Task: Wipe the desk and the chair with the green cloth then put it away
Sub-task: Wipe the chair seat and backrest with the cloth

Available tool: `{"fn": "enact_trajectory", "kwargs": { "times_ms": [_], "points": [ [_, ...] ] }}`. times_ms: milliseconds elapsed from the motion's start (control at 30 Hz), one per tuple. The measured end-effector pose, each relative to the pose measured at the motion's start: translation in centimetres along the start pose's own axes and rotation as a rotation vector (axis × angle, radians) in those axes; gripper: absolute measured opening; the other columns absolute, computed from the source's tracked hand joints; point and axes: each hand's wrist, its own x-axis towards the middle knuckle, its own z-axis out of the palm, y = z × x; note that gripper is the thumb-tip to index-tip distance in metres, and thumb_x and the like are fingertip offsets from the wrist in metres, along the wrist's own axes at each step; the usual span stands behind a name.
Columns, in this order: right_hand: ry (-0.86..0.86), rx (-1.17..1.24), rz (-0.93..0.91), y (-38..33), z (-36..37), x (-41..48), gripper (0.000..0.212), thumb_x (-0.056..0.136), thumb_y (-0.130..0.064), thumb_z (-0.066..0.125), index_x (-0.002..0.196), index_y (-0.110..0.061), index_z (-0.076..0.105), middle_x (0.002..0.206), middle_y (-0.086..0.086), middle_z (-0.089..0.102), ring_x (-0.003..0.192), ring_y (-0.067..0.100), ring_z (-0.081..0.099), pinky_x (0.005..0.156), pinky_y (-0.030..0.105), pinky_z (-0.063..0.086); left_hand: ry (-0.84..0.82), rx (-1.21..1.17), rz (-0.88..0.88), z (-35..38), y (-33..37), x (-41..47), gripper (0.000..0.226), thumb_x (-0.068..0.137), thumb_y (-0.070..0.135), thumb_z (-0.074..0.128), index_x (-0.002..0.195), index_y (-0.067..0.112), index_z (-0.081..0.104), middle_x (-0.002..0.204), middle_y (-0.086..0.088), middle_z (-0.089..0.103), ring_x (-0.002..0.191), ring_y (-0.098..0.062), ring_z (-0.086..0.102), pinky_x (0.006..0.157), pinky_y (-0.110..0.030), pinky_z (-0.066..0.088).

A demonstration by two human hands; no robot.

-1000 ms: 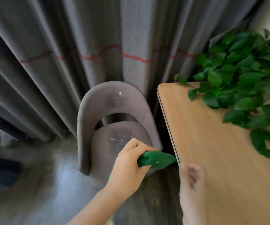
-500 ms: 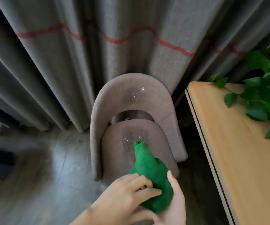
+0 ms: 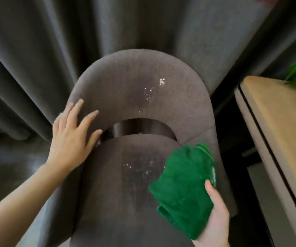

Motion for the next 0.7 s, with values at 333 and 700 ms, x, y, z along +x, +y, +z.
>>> {"fn": "enact_trajectory", "kwargs": {
  "times_ms": [333,700],
  "points": [
    [-0.096,-0.298,-0.377,0.7,-3.8,8.6,0.038,0.076,-0.039,0.056,0.089,-0.017,0.083,0.108,0.012,0.077,0.091,0.031,0.076,0.069,0.053,0.061,0.028,0.341,0.207,6.3,-4.5,-2.2,0.054,0.075,0.033,0.078,0.121,0.008,0.069,0.166,-0.015,0.018,0.153,-0.038,0.009,0.079,-0.063,0.045],
    [-0.078,-2.567,-0.600,11.0,-8.8,17.7,0.070,0.094,-0.070,0.018,0.155,-0.045,-0.003,0.166,-0.007,-0.015,0.153,0.033,-0.011,0.119,0.063,-0.006,-0.017,0.392,0.302,6.3,-5.4,-3.0,0.038,0.067,0.043,0.082,0.102,0.027,0.076,0.152,-0.008,0.048,0.143,-0.026,0.042,0.077,-0.053,0.045]
  ]
}}
